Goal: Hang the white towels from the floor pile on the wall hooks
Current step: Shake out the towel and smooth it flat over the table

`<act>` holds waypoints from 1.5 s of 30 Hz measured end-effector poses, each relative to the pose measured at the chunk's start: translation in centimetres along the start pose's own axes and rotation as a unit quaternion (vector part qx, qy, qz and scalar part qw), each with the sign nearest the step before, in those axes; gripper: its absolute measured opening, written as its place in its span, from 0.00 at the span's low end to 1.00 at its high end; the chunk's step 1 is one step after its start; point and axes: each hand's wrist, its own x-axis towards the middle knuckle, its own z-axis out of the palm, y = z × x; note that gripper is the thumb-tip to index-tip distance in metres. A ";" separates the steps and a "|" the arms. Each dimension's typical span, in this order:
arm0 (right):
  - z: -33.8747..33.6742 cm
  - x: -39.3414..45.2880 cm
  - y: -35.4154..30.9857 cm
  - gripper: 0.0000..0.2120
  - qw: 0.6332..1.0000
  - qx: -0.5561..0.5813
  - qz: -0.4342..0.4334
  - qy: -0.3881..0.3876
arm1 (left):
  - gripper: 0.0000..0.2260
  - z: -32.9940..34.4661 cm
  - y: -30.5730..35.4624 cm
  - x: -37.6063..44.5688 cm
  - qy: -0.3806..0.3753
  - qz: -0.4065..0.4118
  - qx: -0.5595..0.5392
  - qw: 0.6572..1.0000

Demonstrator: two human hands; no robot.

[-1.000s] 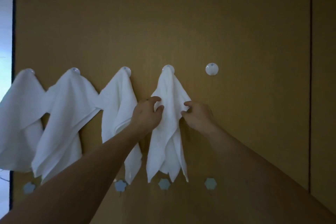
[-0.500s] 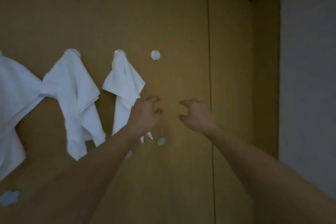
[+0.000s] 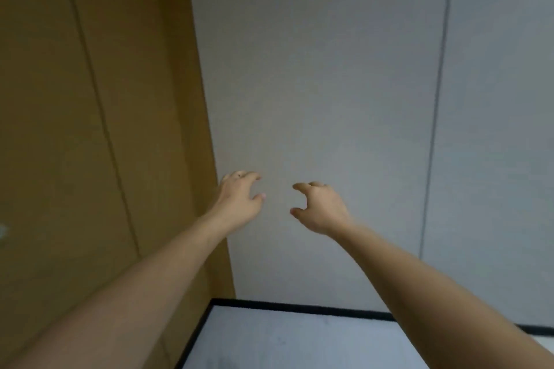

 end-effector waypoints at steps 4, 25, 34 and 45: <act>-4.6 -7.0 13.0 0.30 0.995 -0.025 0.098 0.019 | 0.21 8.7 13.3 -0.1 -0.061 0.075 -0.039 0.995; -20.0 -56.2 59.9 0.28 0.795 0.003 0.605 0.053 | 0.22 42.9 75.8 -23.0 -0.415 0.404 -0.151 0.801; -21.8 -71.2 71.5 0.28 0.640 0.056 0.759 0.100 | 0.22 55.0 94.0 -32.6 -0.511 0.527 -0.143 0.663; -22.0 -81.5 81.5 0.27 0.489 0.145 0.855 0.093 | 0.22 66.9 107.7 -39.2 -0.608 0.558 -0.050 0.562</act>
